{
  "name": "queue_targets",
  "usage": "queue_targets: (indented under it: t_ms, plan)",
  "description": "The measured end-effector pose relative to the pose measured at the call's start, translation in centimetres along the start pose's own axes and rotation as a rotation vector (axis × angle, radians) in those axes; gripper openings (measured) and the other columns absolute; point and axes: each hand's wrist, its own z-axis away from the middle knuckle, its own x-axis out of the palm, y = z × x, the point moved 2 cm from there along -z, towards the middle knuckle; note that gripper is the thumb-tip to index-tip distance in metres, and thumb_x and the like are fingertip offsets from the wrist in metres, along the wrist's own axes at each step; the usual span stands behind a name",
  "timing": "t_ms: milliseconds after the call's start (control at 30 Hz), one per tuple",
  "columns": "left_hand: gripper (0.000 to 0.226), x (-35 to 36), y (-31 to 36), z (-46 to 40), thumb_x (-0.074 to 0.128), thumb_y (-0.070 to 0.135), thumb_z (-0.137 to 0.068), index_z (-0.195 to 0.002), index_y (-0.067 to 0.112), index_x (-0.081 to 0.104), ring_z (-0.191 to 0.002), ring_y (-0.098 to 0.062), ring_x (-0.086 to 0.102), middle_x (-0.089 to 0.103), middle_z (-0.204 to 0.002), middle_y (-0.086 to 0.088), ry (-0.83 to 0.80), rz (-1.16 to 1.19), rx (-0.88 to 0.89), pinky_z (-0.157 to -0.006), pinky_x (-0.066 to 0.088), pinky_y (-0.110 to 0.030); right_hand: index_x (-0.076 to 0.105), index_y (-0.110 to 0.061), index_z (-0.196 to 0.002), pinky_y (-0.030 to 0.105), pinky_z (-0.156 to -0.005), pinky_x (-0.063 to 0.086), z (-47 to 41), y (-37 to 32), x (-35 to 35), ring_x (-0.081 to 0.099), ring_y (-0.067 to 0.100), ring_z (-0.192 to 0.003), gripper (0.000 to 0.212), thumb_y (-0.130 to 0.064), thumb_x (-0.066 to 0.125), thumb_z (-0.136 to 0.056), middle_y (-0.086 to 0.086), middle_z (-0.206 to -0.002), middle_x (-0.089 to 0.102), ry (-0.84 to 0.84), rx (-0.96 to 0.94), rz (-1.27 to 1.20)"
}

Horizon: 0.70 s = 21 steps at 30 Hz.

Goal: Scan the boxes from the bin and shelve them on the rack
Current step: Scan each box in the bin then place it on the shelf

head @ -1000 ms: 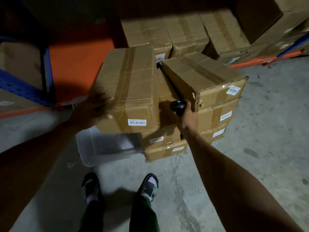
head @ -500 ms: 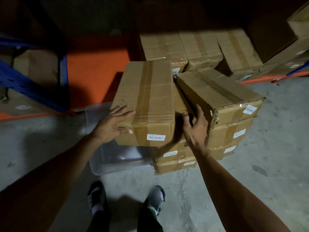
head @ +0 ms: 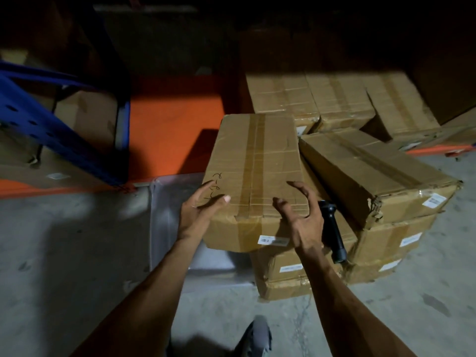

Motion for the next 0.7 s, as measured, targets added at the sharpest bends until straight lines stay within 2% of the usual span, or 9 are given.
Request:
queue_targets:
  t_ms: [100, 167, 233, 300, 367, 500, 600, 633, 700]
  plan:
    - [0.056, 0.9, 2.2, -0.1, 0.087, 0.021, -0.073, -0.126, 0.022, 0.067, -0.107, 0.002, 0.065, 0.071, -0.116, 0.011, 0.03, 0.016, 0.049, -0.09, 0.051, -0.014, 0.066, -0.052, -0.112, 0.055, -0.11, 0.047, -0.4, -1.4, -0.5, 0.054, 0.012, -0.133, 0.043, -0.043, 0.077, -0.071, -0.024, -0.132, 0.063, 0.039, 0.02, -0.09]
    - [0.054, 1.1, 3.9, 0.4, 0.086, 0.015, -0.075, -0.125, 0.017, 0.067, -0.103, 0.005, 0.066, 0.072, -0.11, 0.017, 0.038, 0.039, 0.079, -0.083, 0.049, -0.008, 0.066, -0.056, -0.105, 0.057, -0.107, 0.05, -0.3, -2.9, -1.2, 0.056, 0.02, -0.13, 0.039, -0.042, 0.076, -0.07, -0.015, -0.131, 0.065, 0.034, 0.017, -0.11]
    - [0.052, 0.9, 5.8, 1.5, 0.086, 0.017, -0.075, -0.123, 0.018, 0.067, -0.105, 0.005, 0.065, 0.072, -0.109, 0.018, 0.038, 0.03, 0.107, -0.087, 0.049, -0.01, 0.065, -0.058, -0.1, 0.055, -0.103, 0.052, -0.1, -4.6, -2.2, 0.061, 0.017, -0.122, 0.035, -0.045, 0.075, -0.069, -0.017, -0.123, 0.068, 0.03, -0.002, -0.116]
    - [0.052, 0.5, 8.2, 3.3, 0.087, 0.023, -0.075, -0.123, 0.023, 0.067, -0.113, 0.0, 0.063, 0.07, -0.12, 0.012, 0.038, 0.006, 0.118, -0.095, 0.048, -0.016, 0.066, -0.058, -0.097, 0.053, -0.099, 0.055, 0.6, -6.8, -3.5, 0.063, 0.009, -0.114, 0.032, -0.045, 0.074, -0.068, -0.021, -0.114, 0.069, 0.021, -0.002, -0.119]
    - [0.056, 0.1, 10.8, 5.4, 0.087, 0.023, -0.074, -0.126, 0.022, 0.065, -0.114, -0.002, 0.063, 0.068, -0.125, 0.007, 0.046, 0.018, 0.12, -0.096, 0.049, -0.016, 0.067, -0.056, -0.096, 0.053, -0.098, 0.055, 1.8, -9.3, -4.9, 0.064, 0.009, -0.112, 0.031, -0.039, 0.074, -0.071, -0.021, -0.113, 0.068, 0.0, -0.008, -0.118]
    - [0.061, 0.1, 16.9, 10.6, 0.087, 0.022, -0.074, -0.13, 0.018, 0.063, -0.106, 0.004, 0.065, 0.066, -0.121, 0.012, 0.114, 0.007, 0.16, -0.088, 0.052, -0.014, 0.071, -0.042, -0.105, 0.048, -0.09, 0.058, 4.6, -14.8, -8.6, 0.068, 0.01, -0.105, 0.031, -0.035, 0.073, -0.075, -0.011, -0.113, 0.073, -0.013, -0.083, -0.152]
    - [0.061, 0.0, 21.9, 14.8, 0.084, 0.011, -0.077, -0.133, 0.01, 0.059, -0.103, -0.007, 0.07, 0.07, -0.118, 0.005, 0.105, 0.036, 0.182, -0.086, 0.056, -0.022, 0.07, -0.036, -0.111, 0.049, -0.088, 0.06, 7.4, -18.8, -11.8, 0.071, 0.017, -0.102, 0.033, -0.038, 0.071, -0.077, -0.013, -0.11, 0.074, -0.008, -0.149, -0.177]
    - [0.061, 0.1, 23.5, 16.2, 0.082, 0.006, -0.078, -0.133, 0.008, 0.058, -0.099, -0.006, 0.071, 0.071, -0.113, 0.007, 0.092, 0.046, 0.197, -0.082, 0.056, -0.019, 0.07, -0.037, -0.111, 0.049, -0.088, 0.06, 8.5, -20.1, -13.0, 0.07, 0.017, -0.101, 0.033, -0.038, 0.07, -0.078, -0.016, -0.108, 0.073, -0.005, -0.17, -0.184]
    - [0.058, 0.2, 26.6, 19.4, 0.081, 0.004, -0.078, -0.131, 0.009, 0.059, -0.091, 0.007, 0.069, 0.069, -0.107, 0.015, 0.069, 0.025, 0.241, -0.073, 0.051, -0.008, 0.069, -0.041, -0.11, 0.045, -0.082, 0.061, 11.2, -22.7, -15.4, 0.07, 0.011, -0.093, 0.032, -0.037, 0.069, -0.078, -0.02, -0.103, 0.072, 0.014, -0.209, -0.195]
